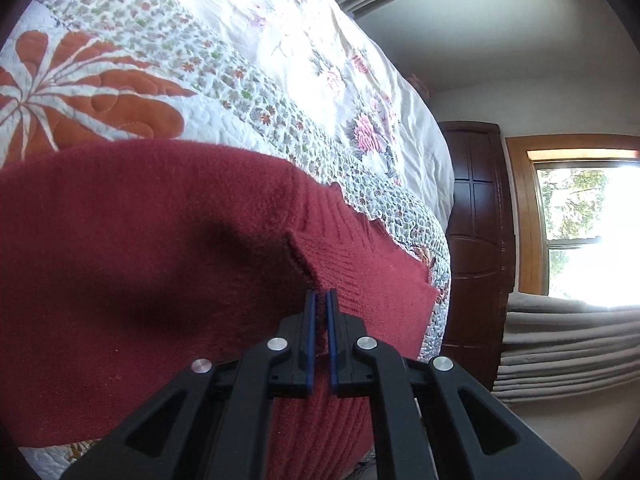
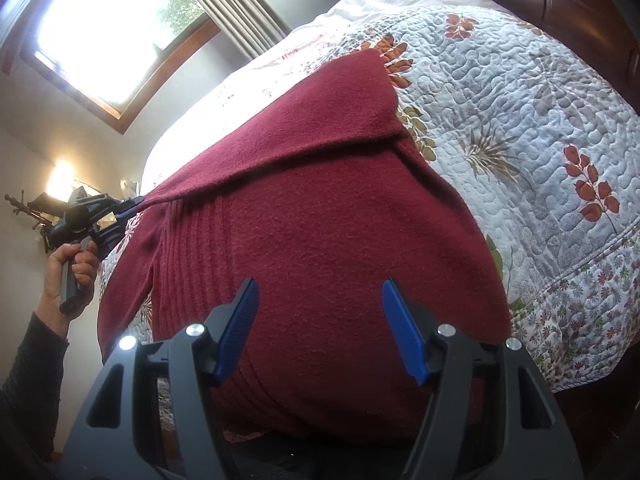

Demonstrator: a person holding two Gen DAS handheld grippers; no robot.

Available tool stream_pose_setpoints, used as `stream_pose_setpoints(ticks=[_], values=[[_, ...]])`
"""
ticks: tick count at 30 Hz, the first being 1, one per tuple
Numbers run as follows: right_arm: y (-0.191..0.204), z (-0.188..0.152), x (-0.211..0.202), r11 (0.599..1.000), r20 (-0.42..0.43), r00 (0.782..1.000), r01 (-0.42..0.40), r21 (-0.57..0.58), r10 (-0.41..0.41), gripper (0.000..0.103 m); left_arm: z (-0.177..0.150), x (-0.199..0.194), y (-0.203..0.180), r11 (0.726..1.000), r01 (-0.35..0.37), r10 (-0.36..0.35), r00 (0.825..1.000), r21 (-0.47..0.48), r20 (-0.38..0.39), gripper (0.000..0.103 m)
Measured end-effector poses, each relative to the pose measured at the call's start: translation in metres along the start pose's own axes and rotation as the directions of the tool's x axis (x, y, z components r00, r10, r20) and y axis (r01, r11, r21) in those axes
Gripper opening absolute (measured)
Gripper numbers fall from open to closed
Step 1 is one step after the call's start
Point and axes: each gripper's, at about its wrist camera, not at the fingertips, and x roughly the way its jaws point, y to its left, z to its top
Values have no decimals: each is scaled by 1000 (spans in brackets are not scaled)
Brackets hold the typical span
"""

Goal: Fold small clothes
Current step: 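Lift the held sleeve with the left tool and carry it across the body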

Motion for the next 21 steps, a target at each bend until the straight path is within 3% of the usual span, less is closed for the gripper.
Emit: stream_pose_setpoints(ticks=[5, 8, 11, 14, 18, 21], values=[[4, -1, 5, 1000, -15, 1000, -3, -21, 3, 64, -2, 20, 23, 998, -41, 38, 998, -55, -58, 5], [5, 0, 4, 1000, -11, 1000, -5, -27, 5, 64, -5, 9, 24, 995, -74, 73, 997, -71, -17, 9], [3, -1, 4, 1000, -8, 1000, -2, -19, 2, 64, -10, -7, 6, 999, -2, 4, 999, -54, 42, 15], [4, -1, 9, 1000, -27, 1000, -2, -18, 1, 64, -14, 8, -16, 999, 45, -45, 999, -4, 20, 20], [17, 3, 7, 998, -22, 1000, -21, -62, 19, 64, -18, 44, -11, 999, -31, 30, 999, -17, -28, 33], [24, 5, 2, 996, -8, 1000, -31, -79, 30, 66, -23, 46, 7, 998, -4, 3, 1000, -70, -9, 26]])
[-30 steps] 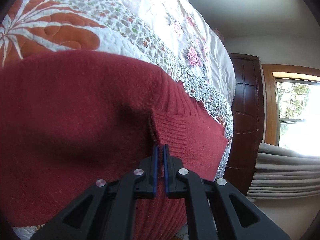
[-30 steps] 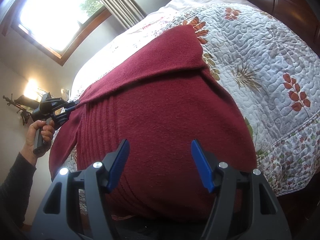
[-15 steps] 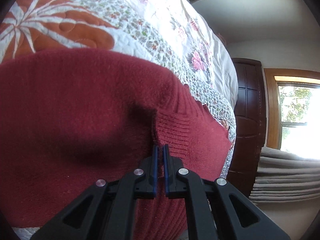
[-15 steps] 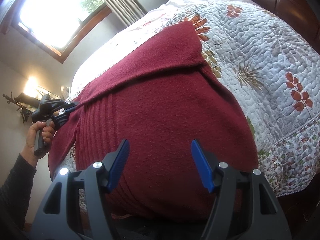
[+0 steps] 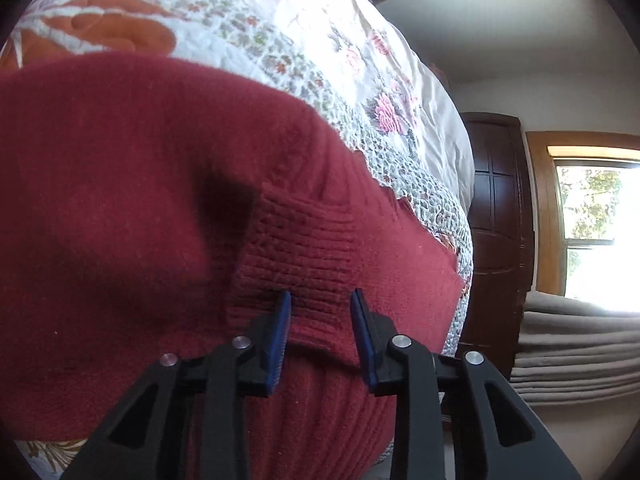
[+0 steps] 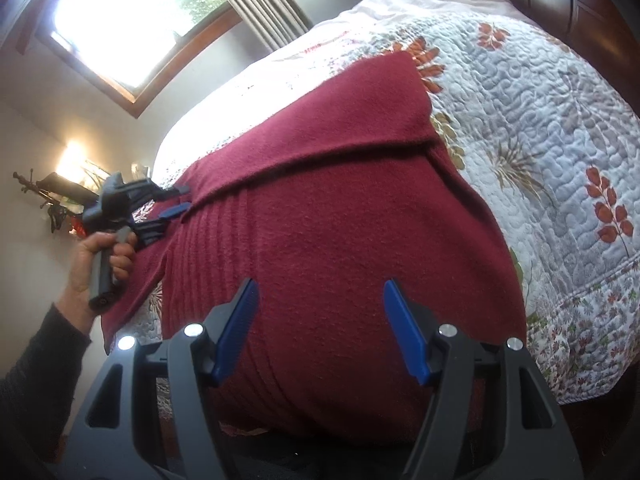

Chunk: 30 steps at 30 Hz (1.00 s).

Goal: Fold small clothes
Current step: 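Lift the held sleeve with the left tool and carry it across the body, then lay the sleeve over the folded sleeve and open the left tool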

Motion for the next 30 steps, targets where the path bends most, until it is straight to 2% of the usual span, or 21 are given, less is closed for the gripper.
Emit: stream_pose_setpoints(ticks=[1, 3, 5, 7, 8, 9, 12, 13, 14, 17, 18, 21, 22, 23, 26, 27, 28, 29, 30], values=[[1, 1, -2, 1000, 3, 1000, 0, -4, 0, 66, -2, -7, 3, 1000, 5, -5, 1000, -5, 21, 27], [1, 3, -4, 1000, 6, 1000, 2, -8, -2, 67, -9, -33, 10, 999, -42, 40, 995, 12, 92, 50], [1, 4, -2, 1000, -5, 1000, 2, -14, -2, 68, -16, -68, 23, 999, -39, 36, 986, 11, 161, 61], [2, 6, 1, 1000, -17, 1000, -1, -28, 0, 68, -30, -111, 41, 1000, -7, 10, 970, -15, 242, 71], [4, 7, 2, 999, -22, 1000, -5, -35, 4, 68, -40, -137, 54, 999, 6, 5, 954, -35, 300, 85], [5, 9, 4, 999, -25, 1000, -10, -40, 9, 69, -52, -161, 66, 998, 14, 6, 935, -55, 355, 94], [15, 13, 12, 997, -43, 999, -31, -65, 28, 70, -95, -228, 112, 988, 50, 29, 870, -146, 493, 95], [20, 15, 16, 996, -54, 998, -39, -76, 35, 70, -109, -248, 128, 982, 63, 46, 839, -181, 542, 95], [26, 16, 20, 995, -67, 997, -48, -93, 42, 70, -126, -269, 148, 971, 78, 73, 801, -224, 595, 96], [47, 18, 29, 985, -97, 993, -76, -154, 61, 70, -167, -311, 203, 923, 153, 154, 693, -353, 704, 99], [54, 18, 32, 981, -105, 992, -86, -171, 68, 71, -174, -320, 222, 902, 172, 187, 673, -397, 716, 99], [72, 19, 37, 971, -125, 988, -113, -209, 88, 71, -175, -333, 263, 860, 213, 236, 641, -464, 730, 99], [76, 19, 38, 968, -131, 987, -119, -219, 92, 72, -172, -334, 271, 854, 212, 247, 640, -475, 728, 99], [79, 19, 39, 966, -136, 986, -125, -228, 95, 72, -166, -333, 278, 849, 203, 259, 644, -487, 720, 99], [83, 17, 37, 963, -137, 986, -127, -238, 96, 72, -149, -328, 296, 830, 184, 284, 675, -527, 681, 98], [82, 17, 36, 964, -133, 987, -124, -235, 94, 72, -147, -327, 297, 830, 184, 284, 673, -526, 683, 94], [80, 17, 34, 966, -126, 988, -119, -229, 92, 72, -149, -330, 299, 834, 172, 295, 663, -524, 688, 87], [77, 16, 32, 969, -118, 989, -113, -218, 89, 72, -147, -330, 297, 837, 154, 306, 664, -526, 682, 61], [73, 16, 30, 973, -111, 990, -107, -203, 86, 72, -146, -329, 296, 836, 146, 313, 665, -529, 678, 40]])
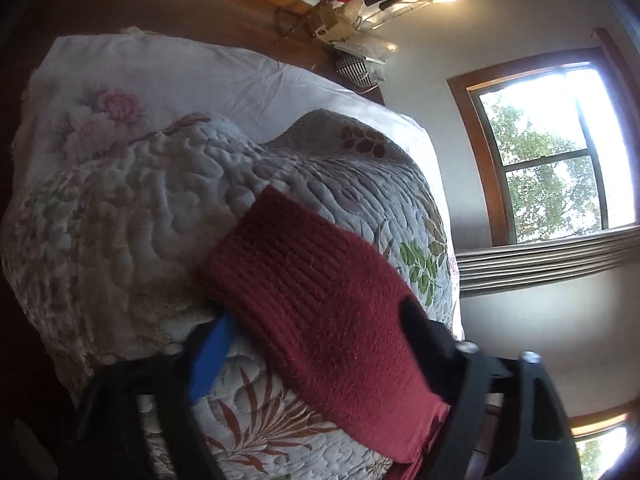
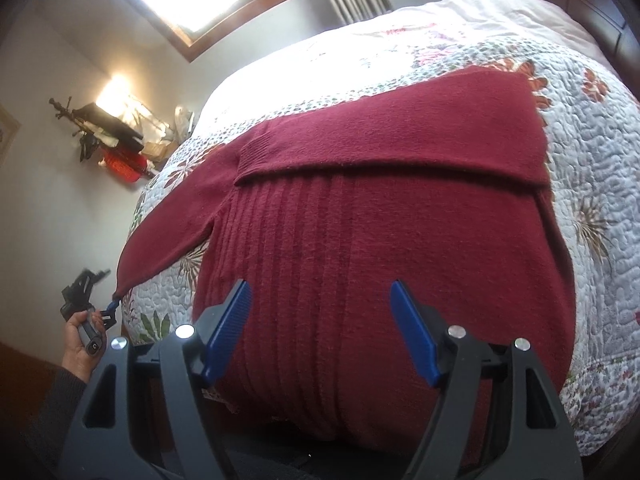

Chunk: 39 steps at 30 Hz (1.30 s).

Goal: Fold small clothes
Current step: 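Lay the sleeve over the folded sleeve and open the left tool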

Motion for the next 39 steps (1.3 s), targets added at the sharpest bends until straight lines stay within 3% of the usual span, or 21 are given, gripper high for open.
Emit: stream_pose_setpoints(ticks=[3, 7, 10, 12, 14, 18, 20, 23, 27, 32, 39], values=[[-12, -6, -5, 999, 8, 1000, 16, 42, -16, 72, 1, -5, -4, 1000, -3, 3, 999, -6, 36, 11], [-27, -10, -12, 997, 20, 999, 30, 76, -32, 72, -4, -27, -46, 993, 43, -53, 995, 110, 88, 8], [-36, -12, -16, 995, 30, 999, 26, 101, -29, 72, -17, -37, -107, 960, 106, -128, 989, 260, 70, 8], [-39, -12, -18, 993, 38, 999, 18, 114, -22, 72, -35, -44, -158, 912, 153, -182, 983, 381, 41, 8], [-41, -12, -21, 993, 49, 999, 13, 120, -19, 72, -60, -49, -209, 844, 201, -235, 972, 498, 5, 8], [-47, -14, -28, 990, 70, 997, -1, 138, -9, 72, -116, -40, -290, 713, 303, -308, 946, 632, -106, 8], [-52, -17, -33, 988, 83, 997, -7, 153, -5, 72, -152, -29, -323, 646, 336, -311, 936, 685, -166, 8], [-61, -20, -42, 983, 104, 995, -10, 185, -9, 72, -206, -6, -358, 558, 372, -280, 926, 742, -254, 8], [-79, -30, -59, 973, 135, 990, 5, 230, -37, 72, -282, 35, -379, 475, 414, -187, 910, 776, -371, 8], [-101, -45, -78, 953, 160, 984, 30, 300, -82, 72, -370, 90, -380, 407, 431, -30, 887, 805, -460, 8], [-127, -57, -101, 930, 190, 976, 34, 365, -110, 72, -459, 150, -350, 364, 435, 167, 839, 824, -517, 8]])
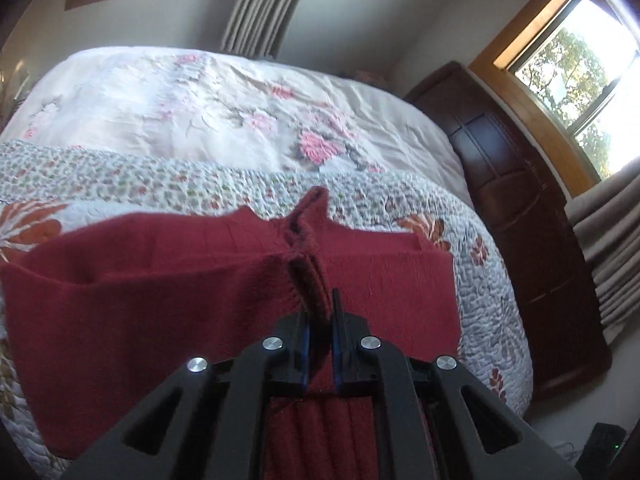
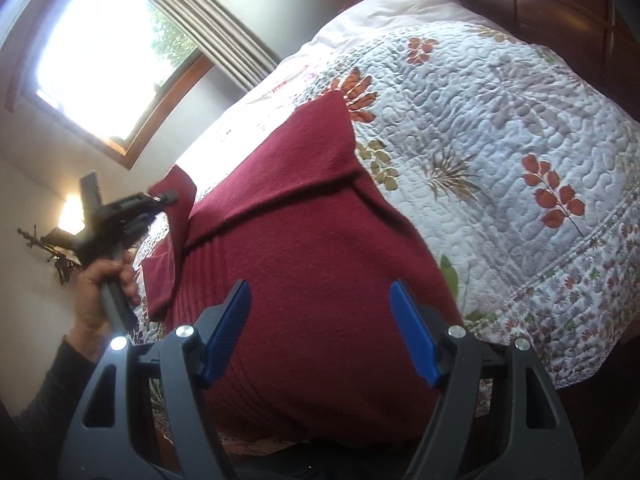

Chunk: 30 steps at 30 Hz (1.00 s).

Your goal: Fold small clothes

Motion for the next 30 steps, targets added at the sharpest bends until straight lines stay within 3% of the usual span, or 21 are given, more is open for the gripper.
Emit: stream_pose_setpoints(ticks=[4, 5, 7, 9, 11, 13, 14, 17, 20, 23, 27, 29, 30], values=[[-5, 11, 1, 999, -10, 999, -31, 17, 32, 72, -16, 24, -12, 1000, 1, 1, 997, 28, -75, 9], [-5, 15, 2, 998, -16, 999, -51, 20, 51, 72, -19, 25, -14, 1000, 15, -13, 996, 25, -92, 14], [-2, 29, 8, 993, -34, 993, -114, 33, 115, 74, -23, 17, -14, 999, 51, -50, 994, 3, -95, 31], [2, 46, 20, 981, -57, 980, -186, 52, 189, 75, -28, -9, -12, 998, 59, -58, 997, 9, -55, 65], [9, 68, 42, 950, -116, 944, -298, 96, 308, 73, -35, -46, -4, 999, 50, -50, 999, 13, -9, 72], [20, 88, 70, 904, -184, 887, -402, 144, 424, 57, -50, -78, 11, 998, 51, -50, 998, -26, 30, 80], [29, 100, 90, 884, -228, 854, -442, 154, 467, 56, -62, -94, 22, 997, 53, -51, 998, -53, 44, 84], [54, 124, 149, 858, -336, 789, -480, 184, 514, 51, -108, -129, 58, 987, -1, 11, 998, -161, 66, 85], [68, 139, 210, 868, -431, 753, -435, 241, 497, 55, -167, -157, 98, 940, -28, 53, 996, -341, 65, 85], [75, 146, 253, 876, -497, 721, -390, 284, 482, 56, -220, -178, 125, 868, -50, 98, 992, -493, 73, 85], [90, 148, 270, 864, -532, 681, -408, 294, 503, 57, -271, -197, 143, 762, -47, 141, 986, -646, 94, 85], [97, 149, 276, 866, -547, 672, -411, 285, 499, 56, -284, -202, 146, 729, -36, 146, 984, -684, 104, 85], [100, 150, 279, 867, -551, 671, -412, 279, 496, 50, -286, -202, 146, 721, -34, 145, 984, -692, 103, 85]])
